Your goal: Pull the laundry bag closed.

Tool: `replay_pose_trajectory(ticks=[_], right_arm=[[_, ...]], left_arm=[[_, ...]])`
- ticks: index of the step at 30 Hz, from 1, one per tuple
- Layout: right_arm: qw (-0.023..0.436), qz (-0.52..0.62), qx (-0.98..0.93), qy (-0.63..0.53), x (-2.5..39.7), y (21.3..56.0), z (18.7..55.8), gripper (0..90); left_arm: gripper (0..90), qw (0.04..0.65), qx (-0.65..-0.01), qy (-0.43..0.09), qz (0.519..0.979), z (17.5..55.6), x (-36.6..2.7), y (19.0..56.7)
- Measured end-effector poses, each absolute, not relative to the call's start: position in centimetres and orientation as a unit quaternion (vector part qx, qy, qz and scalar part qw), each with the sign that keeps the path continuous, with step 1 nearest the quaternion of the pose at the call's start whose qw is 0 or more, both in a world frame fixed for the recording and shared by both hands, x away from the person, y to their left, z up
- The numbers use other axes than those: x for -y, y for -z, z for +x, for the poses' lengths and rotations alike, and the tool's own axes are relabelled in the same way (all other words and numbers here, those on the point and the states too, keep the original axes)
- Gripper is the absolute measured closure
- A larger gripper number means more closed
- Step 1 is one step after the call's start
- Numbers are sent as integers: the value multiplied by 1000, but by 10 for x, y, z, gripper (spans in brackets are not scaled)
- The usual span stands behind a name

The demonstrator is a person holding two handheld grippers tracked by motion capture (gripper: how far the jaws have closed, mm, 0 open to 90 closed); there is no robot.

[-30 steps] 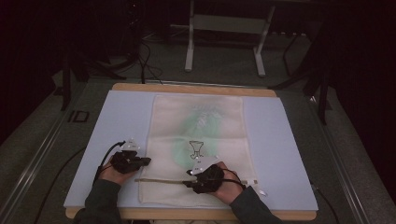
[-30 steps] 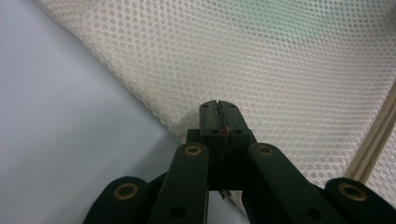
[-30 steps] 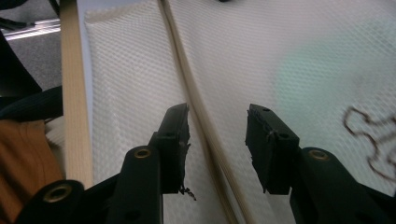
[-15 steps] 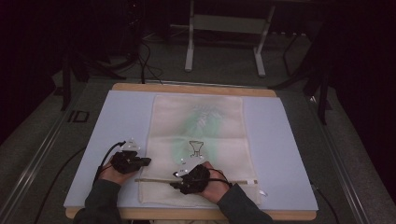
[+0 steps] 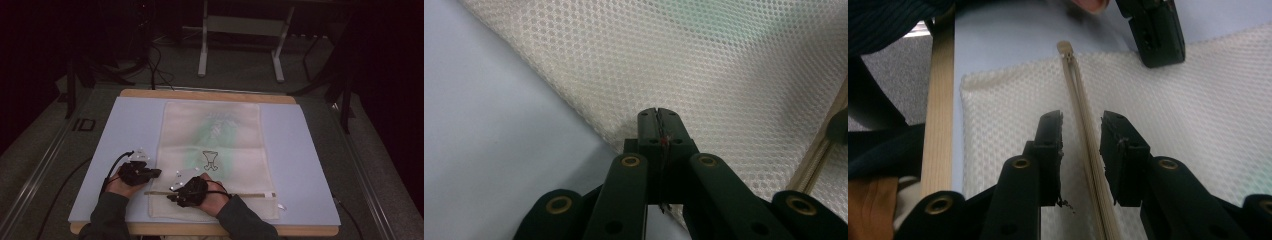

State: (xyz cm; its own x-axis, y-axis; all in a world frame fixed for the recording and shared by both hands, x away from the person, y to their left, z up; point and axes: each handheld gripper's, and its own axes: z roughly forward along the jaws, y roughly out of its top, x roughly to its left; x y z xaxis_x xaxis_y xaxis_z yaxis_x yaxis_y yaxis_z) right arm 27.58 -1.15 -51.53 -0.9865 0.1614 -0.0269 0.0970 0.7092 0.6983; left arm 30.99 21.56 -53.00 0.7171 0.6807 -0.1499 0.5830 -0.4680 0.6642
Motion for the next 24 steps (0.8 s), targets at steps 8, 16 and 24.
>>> replay_pose_trajectory(ticks=[8, 16, 24], right_arm=[[47, 67, -922, -379, -8, 519, 277, 756], [48, 65, -920, -383, -27, 521, 279, 770], [48, 59, -922, -381, -43, 523, 280, 770]], left_arm=[[895, 363, -373, -68, 851, 310, -219, 529], [895, 365, -377, -64, 849, 310, -221, 529], [894, 369, -382, -55, 846, 311, -222, 530]])
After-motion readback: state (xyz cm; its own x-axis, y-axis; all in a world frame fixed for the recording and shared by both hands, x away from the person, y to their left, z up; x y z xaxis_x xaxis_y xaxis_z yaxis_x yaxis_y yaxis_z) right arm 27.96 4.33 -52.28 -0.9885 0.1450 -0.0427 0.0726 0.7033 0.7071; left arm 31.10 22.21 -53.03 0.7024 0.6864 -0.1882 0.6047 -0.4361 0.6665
